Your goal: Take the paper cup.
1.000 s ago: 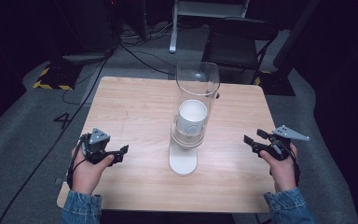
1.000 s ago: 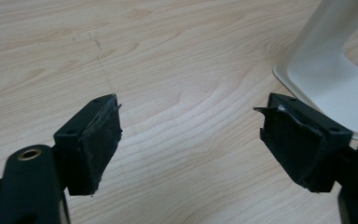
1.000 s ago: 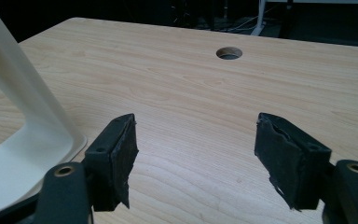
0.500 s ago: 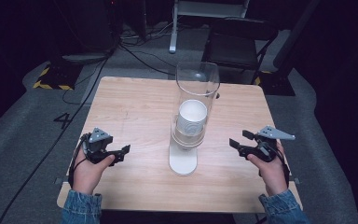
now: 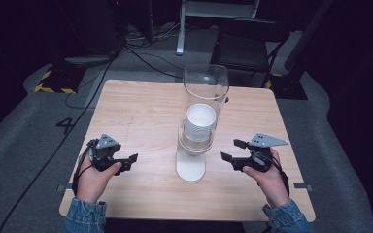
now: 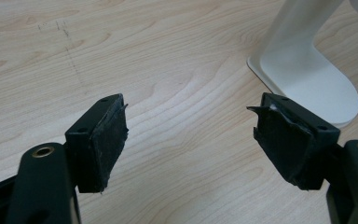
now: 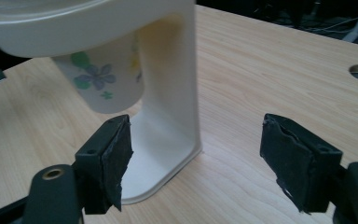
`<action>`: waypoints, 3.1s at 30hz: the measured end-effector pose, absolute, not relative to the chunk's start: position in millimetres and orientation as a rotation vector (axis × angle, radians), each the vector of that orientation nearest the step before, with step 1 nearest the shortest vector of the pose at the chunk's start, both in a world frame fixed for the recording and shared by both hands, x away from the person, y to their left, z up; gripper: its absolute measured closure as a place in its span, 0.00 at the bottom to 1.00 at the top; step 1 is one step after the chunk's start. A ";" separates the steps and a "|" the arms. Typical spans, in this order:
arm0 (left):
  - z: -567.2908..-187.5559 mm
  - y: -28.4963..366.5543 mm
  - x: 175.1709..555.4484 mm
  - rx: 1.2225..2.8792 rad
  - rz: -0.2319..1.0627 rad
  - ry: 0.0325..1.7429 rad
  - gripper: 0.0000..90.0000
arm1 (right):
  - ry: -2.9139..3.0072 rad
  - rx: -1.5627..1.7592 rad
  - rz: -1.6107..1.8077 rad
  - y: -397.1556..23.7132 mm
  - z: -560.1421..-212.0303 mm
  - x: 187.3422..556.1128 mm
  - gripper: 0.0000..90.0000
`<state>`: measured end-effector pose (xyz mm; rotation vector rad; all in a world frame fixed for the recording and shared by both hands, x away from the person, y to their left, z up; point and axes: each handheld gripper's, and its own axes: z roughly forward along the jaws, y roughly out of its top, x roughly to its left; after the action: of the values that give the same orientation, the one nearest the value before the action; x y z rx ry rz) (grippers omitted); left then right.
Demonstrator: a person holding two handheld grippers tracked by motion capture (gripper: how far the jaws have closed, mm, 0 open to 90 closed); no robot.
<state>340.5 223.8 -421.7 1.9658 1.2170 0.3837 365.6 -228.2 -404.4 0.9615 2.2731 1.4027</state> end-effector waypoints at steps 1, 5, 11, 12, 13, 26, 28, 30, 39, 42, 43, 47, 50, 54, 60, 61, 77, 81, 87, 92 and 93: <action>-421.8 223.6 340.5 1.968 0.382 1.215 0.28 | 2.286 0.950 1.399 -224.4 -404.7 364.7 0.28; -422.5 223.9 341.0 1.974 0.391 1.209 0.28 | 2.329 0.927 1.415 -213.4 -407.5 363.9 0.27; -422.2 225.0 340.8 1.975 0.383 1.207 0.28 | 2.373 0.887 1.395 -195.6 -413.0 362.8 0.25; -422.2 224.9 340.8 1.974 0.383 1.207 0.27 | 2.380 0.882 1.391 -193.7 -413.5 362.6 0.25; -422.4 224.8 340.8 1.974 0.383 1.206 0.27 | 2.384 0.877 1.393 -191.4 -414.3 362.4 0.25; -423.8 224.3 341.8 1.991 0.394 1.191 0.27 | 2.414 0.832 1.432 -160.3 -427.8 365.9 0.19; -424.3 224.0 342.0 1.992 0.398 1.189 0.27 | 2.398 0.828 1.435 -155.9 -429.9 367.8 0.18; -424.5 223.6 341.9 1.988 0.397 1.193 0.27 | 2.371 0.831 1.450 -152.4 -432.2 370.1 0.18; -424.2 223.5 341.7 1.987 0.399 1.188 0.26 | 2.281 0.877 1.529 -136.9 -443.9 382.8 0.18; -424.6 224.0 342.0 1.990 0.402 1.189 0.26 | 2.271 0.843 1.540 -136.1 -444.5 383.8 0.18; -425.1 223.8 342.0 1.989 0.402 1.195 0.26 | 2.246 0.809 1.542 -135.5 -443.6 384.2 0.18; -425.9 223.6 342.4 1.995 0.396 1.190 0.26 | 2.203 0.777 1.564 -133.2 -442.5 383.6 0.18; -426.1 222.8 342.5 1.996 0.396 1.189 0.26 | 2.150 0.775 1.585 -130.9 -444.2 381.4 0.21; -426.3 222.6 342.3 1.995 0.396 1.193 0.26 | 2.111 0.766 1.612 -130.2 -445.7 380.2 0.24; -426.5 222.9 342.3 1.994 0.395 1.191 0.26 | 2.100 0.723 1.611 -127.5 -444.2 377.6 0.35; -426.6 222.9 342.3 1.994 0.396 1.190 0.26 | 2.105 0.721 1.608 -127.7 -443.9 377.8 0.35; -427.1 223.9 342.1 1.995 0.387 1.182 0.26 | 2.122 0.679 1.558 -130.7 -442.4 380.0 0.36; -426.4 223.9 341.2 1.990 0.387 1.186 0.26 | 2.123 0.661 1.542 -132.0 -442.3 380.9 0.36; -426.3 224.0 340.5 1.990 0.387 1.183 0.26 | 2.124 0.635 1.475 -132.7 -441.3 380.8 0.36; -425.4 224.9 339.7 1.987 0.392 1.186 0.26 | 2.121 0.642 1.475 -132.4 -441.7 380.4 0.36; -425.4 225.1 339.8 1.989 0.393 1.183 0.26 | 2.117 0.649 1.483 -132.2 -442.2 380.3 0.36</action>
<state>339.8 225.1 -425.4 1.9894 1.1826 0.3929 380.3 -132.2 -442.2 0.6494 2.1167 1.4832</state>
